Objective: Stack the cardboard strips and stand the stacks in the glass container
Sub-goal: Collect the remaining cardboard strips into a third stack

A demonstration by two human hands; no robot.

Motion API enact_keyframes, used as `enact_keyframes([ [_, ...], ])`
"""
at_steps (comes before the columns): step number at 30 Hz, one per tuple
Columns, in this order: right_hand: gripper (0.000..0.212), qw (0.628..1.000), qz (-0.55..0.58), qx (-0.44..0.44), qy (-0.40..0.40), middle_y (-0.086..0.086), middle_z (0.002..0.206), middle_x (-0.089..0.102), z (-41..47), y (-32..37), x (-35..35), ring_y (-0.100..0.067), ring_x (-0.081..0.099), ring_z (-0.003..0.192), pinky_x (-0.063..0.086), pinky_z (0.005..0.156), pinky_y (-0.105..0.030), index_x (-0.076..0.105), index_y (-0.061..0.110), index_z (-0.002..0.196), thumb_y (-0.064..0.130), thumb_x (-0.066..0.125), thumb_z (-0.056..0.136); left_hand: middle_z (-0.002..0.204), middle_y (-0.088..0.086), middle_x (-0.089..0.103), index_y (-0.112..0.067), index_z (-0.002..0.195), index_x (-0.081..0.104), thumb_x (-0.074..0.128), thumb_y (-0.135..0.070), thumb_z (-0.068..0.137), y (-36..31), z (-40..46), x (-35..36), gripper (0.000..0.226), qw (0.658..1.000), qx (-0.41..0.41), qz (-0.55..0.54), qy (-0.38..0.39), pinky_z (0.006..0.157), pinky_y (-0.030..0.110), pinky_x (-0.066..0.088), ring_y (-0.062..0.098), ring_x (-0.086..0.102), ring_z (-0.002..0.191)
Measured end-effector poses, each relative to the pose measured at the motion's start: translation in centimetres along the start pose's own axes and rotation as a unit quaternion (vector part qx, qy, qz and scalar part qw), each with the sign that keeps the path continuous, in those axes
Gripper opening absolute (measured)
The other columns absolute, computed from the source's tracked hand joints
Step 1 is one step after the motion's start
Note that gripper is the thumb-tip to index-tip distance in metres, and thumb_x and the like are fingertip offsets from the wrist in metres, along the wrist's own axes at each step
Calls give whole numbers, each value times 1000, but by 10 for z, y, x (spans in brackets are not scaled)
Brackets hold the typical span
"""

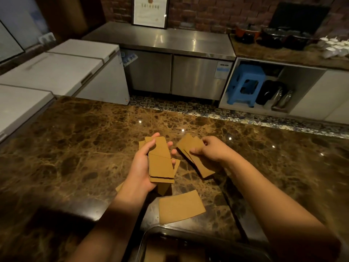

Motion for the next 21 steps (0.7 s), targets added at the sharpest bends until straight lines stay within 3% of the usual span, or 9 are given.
enact_keyframes([
  [2,21,978,210,-1,3,0,81,79,-24,8,-3,-14,76,69,56,52,-24,70,14,112,23,71,92,105,21,73,-25,132,58,55,-30,96,-6,-1,4,37,1000,17,11,2,59,39,58,32,71,78],
  [6,20,909,411,-37,47,-8,98,80,-72,33,-5,-22,78,85,60,59,-31,72,15,114,21,65,96,104,17,75,-31,128,62,64,-33,86,-17,-9,28,42,999,38,28,20,62,40,59,32,73,79],
  [11,19,899,428,-65,66,-10,102,79,-117,58,-4,-24,77,90,61,62,-32,74,15,109,23,69,93,120,10,73,-42,124,67,68,-36,80,-18,-26,69,44,990,55,94,84,80,51,59,34,70,107],
  [16,18,894,434,-102,38,-10,104,79,-136,66,-15,-24,76,94,60,69,-34,75,14,108,22,68,93,116,10,74,-39,129,63,68,-19,81,-24,-44,97,53,978,92,130,132,76,46,61,32,72,103],
  [21,23,891,416,-180,-12,-2,102,79,-149,75,-34,-19,76,92,60,67,-28,74,21,108,26,73,86,124,14,70,-36,130,63,68,-33,83,-23,-47,100,47,983,71,115,121,87,56,58,37,67,112],
])
Point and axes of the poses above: each hand's wrist, its own z-axis towards the middle knuckle, its own x-axis out of the palm, y = z × x, the point moved 10 cm from there along z, towards the middle knuckle
